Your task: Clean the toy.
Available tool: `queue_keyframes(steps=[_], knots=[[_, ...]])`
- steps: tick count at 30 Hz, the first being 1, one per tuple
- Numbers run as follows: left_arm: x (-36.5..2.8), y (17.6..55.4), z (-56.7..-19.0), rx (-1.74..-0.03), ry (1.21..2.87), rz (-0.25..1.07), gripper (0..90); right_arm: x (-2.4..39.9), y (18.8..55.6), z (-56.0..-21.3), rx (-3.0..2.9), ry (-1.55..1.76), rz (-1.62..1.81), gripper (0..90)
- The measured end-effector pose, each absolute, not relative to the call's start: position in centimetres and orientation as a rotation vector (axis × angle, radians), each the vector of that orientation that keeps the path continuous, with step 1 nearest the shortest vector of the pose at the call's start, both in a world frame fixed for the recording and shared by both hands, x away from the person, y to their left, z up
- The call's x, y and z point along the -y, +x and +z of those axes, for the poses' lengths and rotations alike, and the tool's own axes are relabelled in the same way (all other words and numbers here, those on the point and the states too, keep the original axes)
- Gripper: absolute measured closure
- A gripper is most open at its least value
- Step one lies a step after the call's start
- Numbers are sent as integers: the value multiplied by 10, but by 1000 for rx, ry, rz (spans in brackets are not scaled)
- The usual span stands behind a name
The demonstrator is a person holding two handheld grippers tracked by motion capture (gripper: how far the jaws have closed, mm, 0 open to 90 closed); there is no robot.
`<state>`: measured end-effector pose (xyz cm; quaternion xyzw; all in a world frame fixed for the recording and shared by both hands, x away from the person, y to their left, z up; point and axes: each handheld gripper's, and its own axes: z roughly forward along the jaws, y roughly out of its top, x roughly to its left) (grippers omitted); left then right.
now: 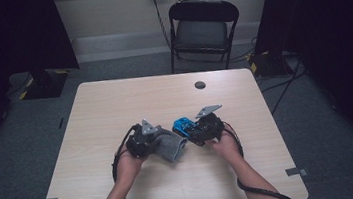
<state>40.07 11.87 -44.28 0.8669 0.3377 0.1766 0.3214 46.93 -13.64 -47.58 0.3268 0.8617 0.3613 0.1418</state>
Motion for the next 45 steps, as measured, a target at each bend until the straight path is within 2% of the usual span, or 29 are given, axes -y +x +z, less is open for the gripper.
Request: queue_keyframes(steps=[5,13,16,19,20,21,24,28,35,42,43,45], knots=[[-100,374,-449,-844,2305,398,776,136,468,-476,-2485,948,1041,431],[-89,366,-461,-795,2335,340,750,136,468,-476,-2479,945,1036,431],[-88,364,-463,-777,2337,347,669,138,467,-477,-2470,959,1057,429],[-88,363,-461,-786,2321,355,503,138,467,-477,-2465,961,1058,429],[-89,363,-459,-782,2326,362,503,138,466,-477,-2464,961,1056,429],[-90,363,-455,-774,2316,361,448,138,466,-478,-2458,963,1061,428],[-93,363,-450,-779,2293,365,401,138,466,-478,-2456,968,1063,427],[-106,371,-441,-828,2245,377,401,138,463,-478,-2446,967,1053,418],[-128,383,-440,-913,2183,397,431,141,458,-469,-2455,929,1091,343],[-135,388,-448,-938,2183,391,499,136,440,-456,-2503,841,1161,331],[-134,388,-450,-935,2189,382,543,133,431,-455,-2526,820,1189,339],[-133,389,-452,-941,2188,370,562,129,420,-453,-2555,771,1200,352]])
